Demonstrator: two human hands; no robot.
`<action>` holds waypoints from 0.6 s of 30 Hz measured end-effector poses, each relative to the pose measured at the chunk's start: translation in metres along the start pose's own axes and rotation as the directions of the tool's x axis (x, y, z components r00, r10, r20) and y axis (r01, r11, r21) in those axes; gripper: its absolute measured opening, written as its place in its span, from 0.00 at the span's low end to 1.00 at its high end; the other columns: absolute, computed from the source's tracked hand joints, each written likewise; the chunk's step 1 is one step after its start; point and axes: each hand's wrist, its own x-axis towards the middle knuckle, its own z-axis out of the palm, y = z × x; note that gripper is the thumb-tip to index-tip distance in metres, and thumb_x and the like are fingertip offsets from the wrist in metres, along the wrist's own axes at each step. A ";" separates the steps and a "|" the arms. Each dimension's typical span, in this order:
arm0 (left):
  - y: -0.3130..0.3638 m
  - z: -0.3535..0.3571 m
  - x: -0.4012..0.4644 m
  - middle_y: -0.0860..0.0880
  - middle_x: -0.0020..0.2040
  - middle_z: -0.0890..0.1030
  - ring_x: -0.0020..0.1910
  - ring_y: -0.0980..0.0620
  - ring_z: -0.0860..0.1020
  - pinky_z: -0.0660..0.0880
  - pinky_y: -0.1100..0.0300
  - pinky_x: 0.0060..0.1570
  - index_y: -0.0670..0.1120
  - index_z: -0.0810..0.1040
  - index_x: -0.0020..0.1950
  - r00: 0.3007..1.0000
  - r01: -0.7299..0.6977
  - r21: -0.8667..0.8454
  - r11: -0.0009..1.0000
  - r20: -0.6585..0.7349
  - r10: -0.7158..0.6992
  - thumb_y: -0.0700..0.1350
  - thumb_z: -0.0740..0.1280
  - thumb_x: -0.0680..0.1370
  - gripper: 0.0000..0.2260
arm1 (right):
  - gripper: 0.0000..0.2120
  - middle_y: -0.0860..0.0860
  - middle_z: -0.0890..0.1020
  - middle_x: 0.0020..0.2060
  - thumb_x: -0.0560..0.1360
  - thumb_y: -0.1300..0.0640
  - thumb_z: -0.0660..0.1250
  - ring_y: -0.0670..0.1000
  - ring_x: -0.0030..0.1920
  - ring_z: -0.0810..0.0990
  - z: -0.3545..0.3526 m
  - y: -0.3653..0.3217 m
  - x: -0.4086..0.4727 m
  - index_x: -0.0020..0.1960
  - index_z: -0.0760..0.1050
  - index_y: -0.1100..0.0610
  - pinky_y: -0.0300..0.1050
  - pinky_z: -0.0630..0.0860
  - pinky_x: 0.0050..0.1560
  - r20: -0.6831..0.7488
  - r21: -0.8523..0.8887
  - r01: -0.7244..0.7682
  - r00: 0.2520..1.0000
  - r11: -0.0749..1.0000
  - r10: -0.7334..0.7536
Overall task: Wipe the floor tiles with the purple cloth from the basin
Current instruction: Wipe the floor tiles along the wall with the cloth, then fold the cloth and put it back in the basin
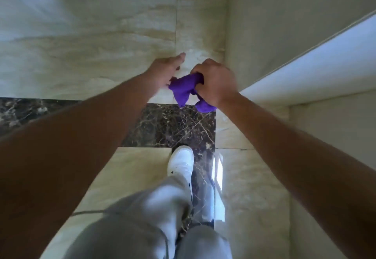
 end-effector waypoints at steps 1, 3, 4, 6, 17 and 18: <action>0.013 0.009 -0.025 0.50 0.50 0.87 0.47 0.47 0.83 0.79 0.63 0.37 0.49 0.84 0.55 0.999 0.034 -0.012 0.999 0.022 -0.034 0.61 0.65 0.80 0.18 | 0.18 0.51 0.82 0.53 0.68 0.61 0.66 0.57 0.53 0.80 -0.024 -0.009 -0.025 0.55 0.83 0.48 0.51 0.78 0.51 -0.044 0.042 0.029 0.999 0.999 -0.028; 0.024 0.020 -0.066 0.44 0.47 0.87 0.49 0.40 0.85 0.84 0.55 0.43 0.46 0.82 0.49 0.988 0.154 -0.033 0.988 0.027 -0.153 0.62 0.66 0.79 0.19 | 0.19 0.50 0.84 0.52 0.67 0.63 0.65 0.58 0.54 0.80 -0.060 -0.026 -0.063 0.53 0.85 0.49 0.51 0.77 0.52 -0.117 0.090 0.086 0.990 0.992 -0.076; 0.027 0.023 -0.092 0.40 0.52 0.86 0.52 0.37 0.85 0.84 0.47 0.50 0.45 0.81 0.54 0.970 0.233 -0.029 0.972 0.081 -0.230 0.63 0.65 0.79 0.21 | 0.19 0.50 0.85 0.52 0.66 0.63 0.65 0.59 0.54 0.80 -0.082 -0.033 -0.085 0.52 0.85 0.50 0.51 0.77 0.51 -0.144 0.104 0.082 0.987 0.991 -0.066; 0.031 0.028 -0.152 0.38 0.62 0.82 0.60 0.35 0.81 0.79 0.41 0.58 0.43 0.77 0.65 0.904 0.335 0.008 0.942 0.279 -0.324 0.62 0.58 0.82 0.26 | 0.20 0.48 0.85 0.52 0.64 0.64 0.65 0.58 0.52 0.80 -0.124 -0.048 -0.126 0.51 0.85 0.49 0.50 0.77 0.50 -0.229 0.106 0.039 0.973 0.994 -0.014; 0.127 0.096 -0.322 0.45 0.62 0.85 0.59 0.44 0.84 0.79 0.46 0.57 0.51 0.77 0.69 0.793 0.262 0.155 0.953 0.528 -0.304 0.68 0.57 0.80 0.28 | 0.18 0.49 0.85 0.55 0.69 0.58 0.58 0.61 0.45 0.78 -0.229 -0.080 -0.315 0.47 0.86 0.52 0.56 0.77 0.47 -0.420 0.326 -0.316 0.796 0.891 0.437; 0.129 0.104 -0.330 0.45 0.64 0.83 0.61 0.43 0.83 0.79 0.47 0.58 0.50 0.74 0.72 0.808 0.161 0.344 0.925 0.492 -0.324 0.67 0.59 0.79 0.29 | 0.18 0.49 0.86 0.55 0.70 0.57 0.58 0.61 0.45 0.77 -0.232 -0.082 -0.331 0.46 0.86 0.52 0.56 0.77 0.47 -0.429 0.350 -0.369 0.754 0.861 0.497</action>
